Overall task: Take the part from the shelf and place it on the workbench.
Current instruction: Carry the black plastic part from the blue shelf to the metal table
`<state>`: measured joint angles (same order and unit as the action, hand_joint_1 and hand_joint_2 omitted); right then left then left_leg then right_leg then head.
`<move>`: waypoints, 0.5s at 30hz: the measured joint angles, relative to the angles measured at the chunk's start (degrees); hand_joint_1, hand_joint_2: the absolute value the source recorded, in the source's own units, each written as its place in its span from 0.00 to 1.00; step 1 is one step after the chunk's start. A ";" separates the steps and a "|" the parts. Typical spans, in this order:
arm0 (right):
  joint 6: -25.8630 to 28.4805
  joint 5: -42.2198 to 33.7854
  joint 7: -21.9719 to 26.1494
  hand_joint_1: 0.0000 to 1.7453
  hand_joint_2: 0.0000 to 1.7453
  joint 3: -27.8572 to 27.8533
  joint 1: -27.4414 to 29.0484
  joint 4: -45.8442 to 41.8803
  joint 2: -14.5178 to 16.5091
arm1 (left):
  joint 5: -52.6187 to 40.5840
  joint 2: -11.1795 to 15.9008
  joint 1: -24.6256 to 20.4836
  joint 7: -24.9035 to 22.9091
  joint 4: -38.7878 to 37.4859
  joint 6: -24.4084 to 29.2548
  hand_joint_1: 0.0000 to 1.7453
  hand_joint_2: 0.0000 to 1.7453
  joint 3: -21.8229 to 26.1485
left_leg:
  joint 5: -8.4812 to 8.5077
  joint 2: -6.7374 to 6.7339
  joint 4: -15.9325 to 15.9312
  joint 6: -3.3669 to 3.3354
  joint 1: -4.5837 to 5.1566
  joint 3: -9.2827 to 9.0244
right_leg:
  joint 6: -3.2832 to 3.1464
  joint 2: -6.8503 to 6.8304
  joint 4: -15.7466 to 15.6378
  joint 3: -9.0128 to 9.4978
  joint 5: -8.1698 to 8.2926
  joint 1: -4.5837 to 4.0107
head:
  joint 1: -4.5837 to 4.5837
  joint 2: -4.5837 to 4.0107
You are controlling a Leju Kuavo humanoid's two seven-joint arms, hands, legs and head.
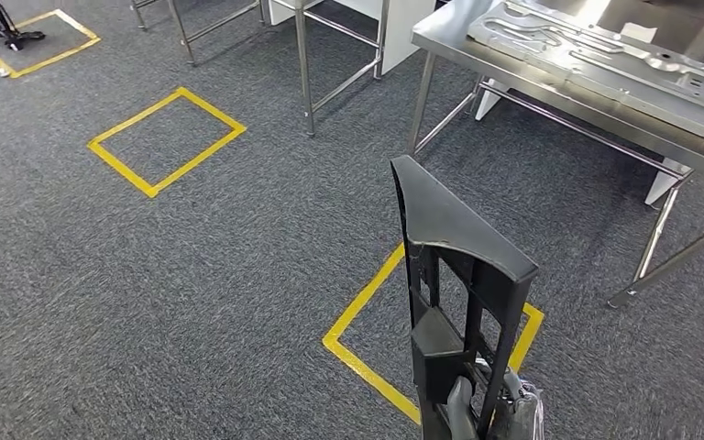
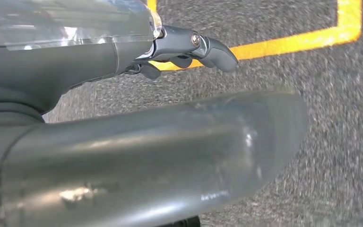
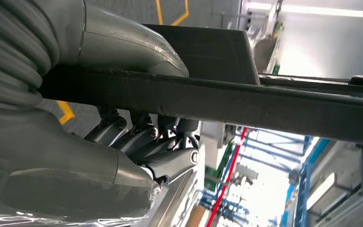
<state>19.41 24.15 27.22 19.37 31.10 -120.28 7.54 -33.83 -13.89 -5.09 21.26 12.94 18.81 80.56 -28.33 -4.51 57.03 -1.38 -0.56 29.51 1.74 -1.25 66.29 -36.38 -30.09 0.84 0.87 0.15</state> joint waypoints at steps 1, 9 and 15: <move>0.00 0.03 -0.06 1.00 1.00 0.00 -0.05 0.00 0.00 | 0.00 -0.02 -0.04 0.00 0.00 -0.02 0.00 0.00 0.00 | -0.19 -0.61 0.04 0.26 0.12 -0.17 | -0.23 -1.24 -3.84 2.23 1.32 -0.18 | -0.02 0.00; 0.54 0.45 -0.52 1.00 1.00 0.14 -0.18 -0.02 0.00 | -0.05 0.01 -0.33 -0.02 0.02 -0.28 0.00 0.00 -0.01 | -4.76 1.56 5.69 2.52 -0.06 1.10 | -2.77 0.82 -9.12 4.43 3.04 -0.10 | -0.40 0.00; 0.80 0.45 -0.98 1.00 1.00 0.41 -0.28 0.00 0.00 | 0.19 0.04 -0.04 0.04 0.05 -0.42 0.00 0.00 0.02 | -3.98 4.94 10.86 2.61 -0.20 4.29 | -2.94 5.74 -8.57 4.26 3.03 -0.17 | -0.56 0.00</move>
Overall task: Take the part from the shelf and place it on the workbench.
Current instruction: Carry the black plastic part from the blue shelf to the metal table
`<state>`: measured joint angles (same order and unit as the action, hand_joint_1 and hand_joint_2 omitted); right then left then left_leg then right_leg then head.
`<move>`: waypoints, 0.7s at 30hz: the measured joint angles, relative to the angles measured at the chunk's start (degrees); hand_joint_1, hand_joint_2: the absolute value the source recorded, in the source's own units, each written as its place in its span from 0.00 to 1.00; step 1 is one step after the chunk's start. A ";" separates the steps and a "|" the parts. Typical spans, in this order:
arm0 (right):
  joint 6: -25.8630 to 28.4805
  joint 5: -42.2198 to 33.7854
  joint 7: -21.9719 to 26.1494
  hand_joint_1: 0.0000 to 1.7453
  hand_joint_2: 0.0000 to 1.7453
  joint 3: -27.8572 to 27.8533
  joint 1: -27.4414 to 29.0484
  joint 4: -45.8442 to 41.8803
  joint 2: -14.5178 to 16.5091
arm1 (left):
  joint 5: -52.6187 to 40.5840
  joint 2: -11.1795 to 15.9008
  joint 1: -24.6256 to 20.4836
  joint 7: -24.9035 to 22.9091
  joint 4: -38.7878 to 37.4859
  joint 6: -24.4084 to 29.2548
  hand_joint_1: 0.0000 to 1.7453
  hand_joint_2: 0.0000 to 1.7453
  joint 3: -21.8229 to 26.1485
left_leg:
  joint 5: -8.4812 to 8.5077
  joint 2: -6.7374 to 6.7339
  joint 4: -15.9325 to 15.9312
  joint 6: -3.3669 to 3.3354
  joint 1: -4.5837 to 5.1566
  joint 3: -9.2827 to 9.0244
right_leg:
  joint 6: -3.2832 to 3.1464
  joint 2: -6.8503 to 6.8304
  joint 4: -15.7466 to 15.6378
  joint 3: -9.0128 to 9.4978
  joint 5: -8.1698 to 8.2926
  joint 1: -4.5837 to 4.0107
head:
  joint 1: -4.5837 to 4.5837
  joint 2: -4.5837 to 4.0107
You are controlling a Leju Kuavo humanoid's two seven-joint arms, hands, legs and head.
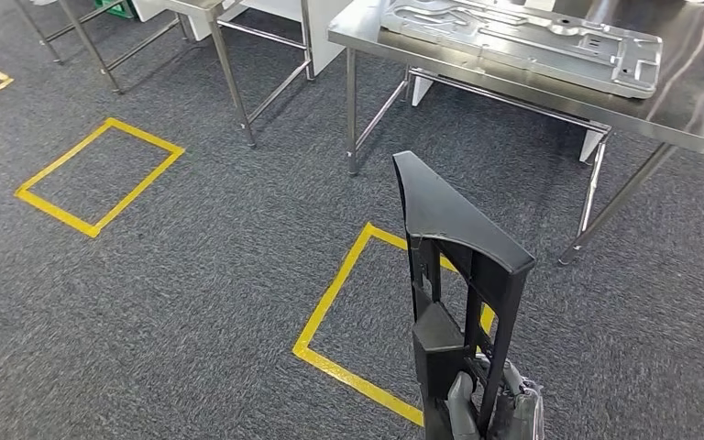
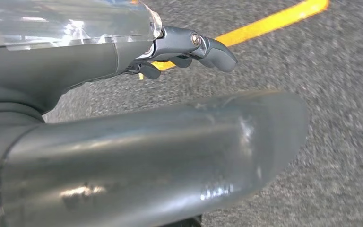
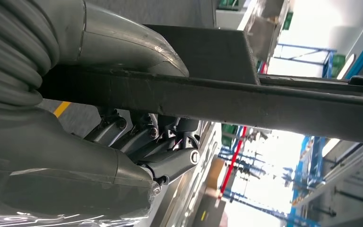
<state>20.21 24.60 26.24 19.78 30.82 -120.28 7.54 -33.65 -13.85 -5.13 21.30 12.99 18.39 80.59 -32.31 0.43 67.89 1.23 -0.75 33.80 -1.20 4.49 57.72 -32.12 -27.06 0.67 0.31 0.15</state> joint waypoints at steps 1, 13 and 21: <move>0.01 -0.01 -0.08 1.00 1.00 0.14 -0.01 0.00 0.00 | 0.05 0.02 0.01 0.02 0.02 -0.04 0.00 0.00 0.02 | 1.81 1.47 -3.89 -0.22 -0.07 -1.57 | 0.15 0.79 0.20 -0.06 -0.06 -0.02 | 0.01 0.00; 3.38 5.45 -3.57 1.00 1.00 2.78 -0.87 0.50 -1.53 | 0.23 -0.02 0.17 0.13 0.20 0.38 0.00 0.00 0.11 | 4.33 -0.73 -10.89 -2.88 -0.18 -3.74 | 3.37 -4.11 15.78 -8.28 -7.08 0.30 | 0.73 0.00; 5.00 6.23 -4.89 1.00 1.00 4.46 -1.32 0.80 -2.70 | 0.10 -0.03 -0.10 0.18 0.22 0.33 0.00 0.00 0.08 | 3.09 -1.79 -10.89 -0.79 0.16 -4.75 | 1.53 -4.91 -0.07 0.50 -1.07 -0.05 | 0.66 0.00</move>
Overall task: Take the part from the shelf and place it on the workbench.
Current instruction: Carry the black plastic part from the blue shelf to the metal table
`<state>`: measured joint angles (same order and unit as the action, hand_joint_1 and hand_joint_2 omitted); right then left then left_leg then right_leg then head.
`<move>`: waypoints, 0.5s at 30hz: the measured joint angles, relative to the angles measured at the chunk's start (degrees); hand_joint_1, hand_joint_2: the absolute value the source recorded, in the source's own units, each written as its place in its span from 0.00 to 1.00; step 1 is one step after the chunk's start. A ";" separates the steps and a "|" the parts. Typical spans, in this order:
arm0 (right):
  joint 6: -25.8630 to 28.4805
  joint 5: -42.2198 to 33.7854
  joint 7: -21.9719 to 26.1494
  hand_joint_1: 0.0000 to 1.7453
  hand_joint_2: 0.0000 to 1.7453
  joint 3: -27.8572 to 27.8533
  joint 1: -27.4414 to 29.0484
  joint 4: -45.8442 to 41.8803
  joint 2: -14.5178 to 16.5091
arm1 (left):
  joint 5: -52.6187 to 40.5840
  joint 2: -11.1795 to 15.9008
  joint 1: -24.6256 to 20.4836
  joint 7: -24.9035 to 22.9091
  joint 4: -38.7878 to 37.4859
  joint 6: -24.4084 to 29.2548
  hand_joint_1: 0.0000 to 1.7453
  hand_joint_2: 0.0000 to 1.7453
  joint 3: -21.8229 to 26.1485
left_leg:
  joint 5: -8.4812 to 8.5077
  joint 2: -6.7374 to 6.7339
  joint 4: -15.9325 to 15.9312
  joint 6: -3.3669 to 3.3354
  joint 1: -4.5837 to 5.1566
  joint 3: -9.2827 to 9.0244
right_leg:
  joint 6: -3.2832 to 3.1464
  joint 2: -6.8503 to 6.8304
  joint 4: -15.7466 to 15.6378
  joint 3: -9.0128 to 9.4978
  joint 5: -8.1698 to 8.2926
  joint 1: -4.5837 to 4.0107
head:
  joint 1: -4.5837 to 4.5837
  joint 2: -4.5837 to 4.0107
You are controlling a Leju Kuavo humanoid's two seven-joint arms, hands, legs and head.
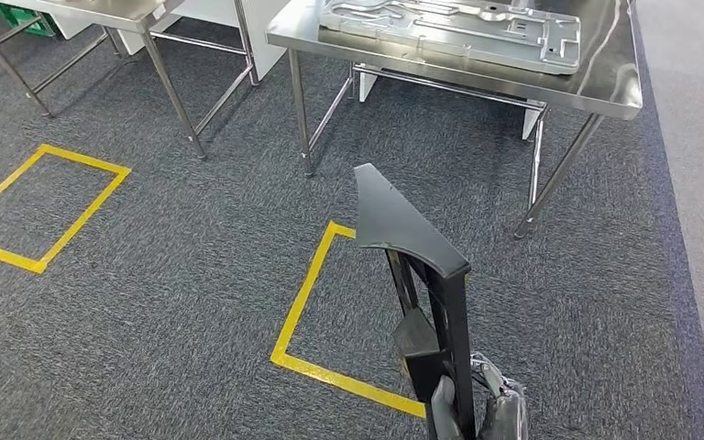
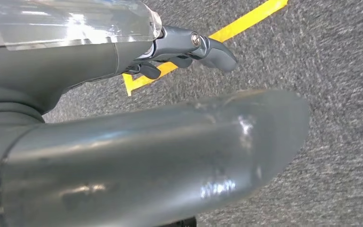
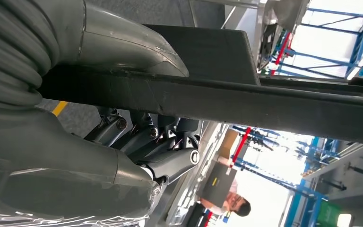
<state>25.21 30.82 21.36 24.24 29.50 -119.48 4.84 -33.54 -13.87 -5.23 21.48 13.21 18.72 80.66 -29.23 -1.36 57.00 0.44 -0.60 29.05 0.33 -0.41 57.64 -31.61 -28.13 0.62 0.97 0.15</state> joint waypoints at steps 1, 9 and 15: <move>0.19 0.10 -0.17 1.00 1.00 0.17 -0.04 0.02 -0.10 | -0.09 0.01 -0.06 0.02 0.01 -0.03 0.00 0.00 -0.03 | -0.35 0.03 0.38 0.33 -0.08 -0.07 | -0.42 0.11 -0.18 0.24 -0.05 0.08 | -0.02 0.00; 1.30 0.39 -1.41 1.00 1.00 1.01 -1.00 0.80 -0.99 | -0.32 0.11 0.13 -0.05 0.02 -0.19 0.00 0.00 -0.09 | -2.50 0.87 13.79 0.77 -0.24 8.55 | -1.89 0.91 -0.54 3.37 -2.14 -0.19 | -0.52 0.01; 2.87 0.10 -3.57 1.00 1.00 1.68 -1.75 1.23 -1.80 | -1.69 0.47 0.21 -0.33 0.02 -1.20 0.00 0.00 -0.58 | 2.48 1.19 1.59 -1.38 0.54 3.91 | -0.21 1.34 -0.54 4.81 -3.38 -0.25 | -0.25 0.02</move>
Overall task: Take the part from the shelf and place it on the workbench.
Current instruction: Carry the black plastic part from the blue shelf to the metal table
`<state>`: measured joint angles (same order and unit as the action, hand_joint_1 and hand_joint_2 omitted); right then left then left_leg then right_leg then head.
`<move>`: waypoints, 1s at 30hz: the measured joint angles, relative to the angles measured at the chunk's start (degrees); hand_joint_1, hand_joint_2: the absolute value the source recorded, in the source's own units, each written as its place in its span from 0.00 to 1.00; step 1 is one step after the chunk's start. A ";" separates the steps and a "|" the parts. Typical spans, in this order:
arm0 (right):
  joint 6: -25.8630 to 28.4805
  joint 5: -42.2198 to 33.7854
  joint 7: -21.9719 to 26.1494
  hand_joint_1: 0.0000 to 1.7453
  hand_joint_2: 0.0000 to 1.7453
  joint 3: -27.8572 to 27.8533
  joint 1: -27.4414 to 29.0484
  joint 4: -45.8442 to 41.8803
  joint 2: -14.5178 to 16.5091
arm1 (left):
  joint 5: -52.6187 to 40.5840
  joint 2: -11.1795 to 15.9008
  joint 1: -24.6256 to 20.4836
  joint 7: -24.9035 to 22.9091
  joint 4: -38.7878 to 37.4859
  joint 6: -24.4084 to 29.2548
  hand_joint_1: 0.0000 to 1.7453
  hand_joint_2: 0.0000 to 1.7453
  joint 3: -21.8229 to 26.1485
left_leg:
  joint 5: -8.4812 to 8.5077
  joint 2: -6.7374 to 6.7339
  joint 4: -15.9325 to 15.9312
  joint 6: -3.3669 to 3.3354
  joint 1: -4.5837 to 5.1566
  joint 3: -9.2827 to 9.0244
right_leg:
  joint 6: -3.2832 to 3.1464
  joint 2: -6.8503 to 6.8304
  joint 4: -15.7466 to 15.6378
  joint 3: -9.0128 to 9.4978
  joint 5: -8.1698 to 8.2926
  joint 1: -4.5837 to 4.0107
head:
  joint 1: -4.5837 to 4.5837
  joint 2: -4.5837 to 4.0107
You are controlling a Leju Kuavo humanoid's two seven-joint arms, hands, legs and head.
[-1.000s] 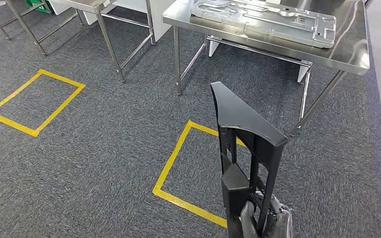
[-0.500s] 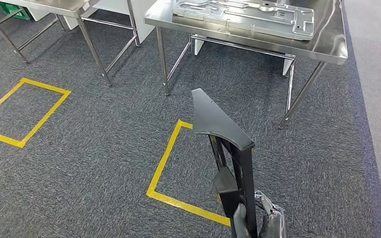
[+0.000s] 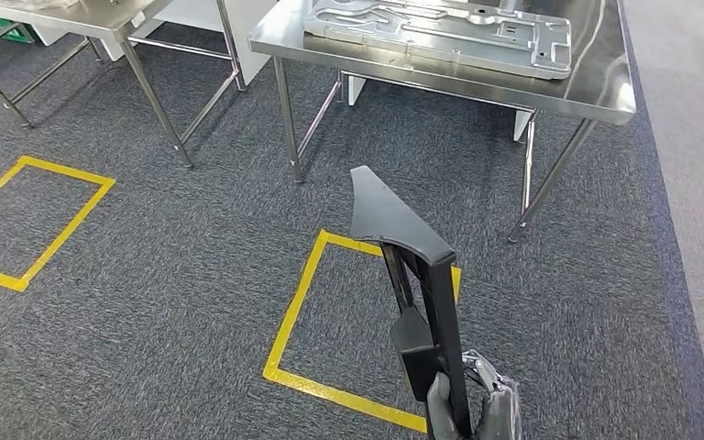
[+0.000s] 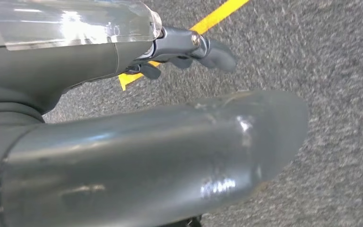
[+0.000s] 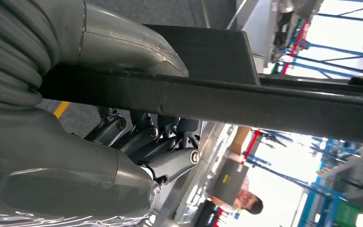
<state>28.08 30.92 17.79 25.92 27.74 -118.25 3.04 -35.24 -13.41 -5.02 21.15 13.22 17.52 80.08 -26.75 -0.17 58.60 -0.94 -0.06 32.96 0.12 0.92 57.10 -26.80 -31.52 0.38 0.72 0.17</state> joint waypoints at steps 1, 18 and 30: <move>0.21 -0.09 -0.37 1.00 1.00 0.05 -0.05 0.05 -0.13 | -0.16 0.02 0.04 -0.04 0.00 -0.13 0.00 0.00 -0.11 | -0.04 0.04 -0.59 -0.30 -0.13 -0.56 | 0.27 -0.09 0.37 0.17 0.03 0.02 | 0.06 -0.01; 2.12 0.13 -3.12 1.00 1.00 0.02 -3.28 -0.02 -0.36 | -1.73 0.26 0.09 0.13 0.02 -1.74 0.00 0.00 -1.82 | -5.47 -0.21 2.26 1.93 -0.65 -6.33 | -1.26 -1.05 1.70 -6.46 4.06 0.29 | 0.19 -0.02; 0.81 -4.20 -1.28 1.00 1.00 0.06 -4.21 0.04 -0.35 | -3.21 0.95 0.82 -0.06 0.02 -2.92 0.00 0.00 -3.00 | -0.03 3.50 0.85 -0.91 0.36 1.50 | -1.00 4.37 1.44 -1.27 0.29 -0.12 | 0.14 -0.02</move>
<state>28.89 26.72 16.51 25.98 23.54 -118.21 2.69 -38.45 -12.46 -4.20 21.09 13.25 14.61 77.08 -26.77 3.32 59.45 -1.86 0.30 34.46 -0.87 5.29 58.54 -28.07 -31.23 0.25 0.86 0.15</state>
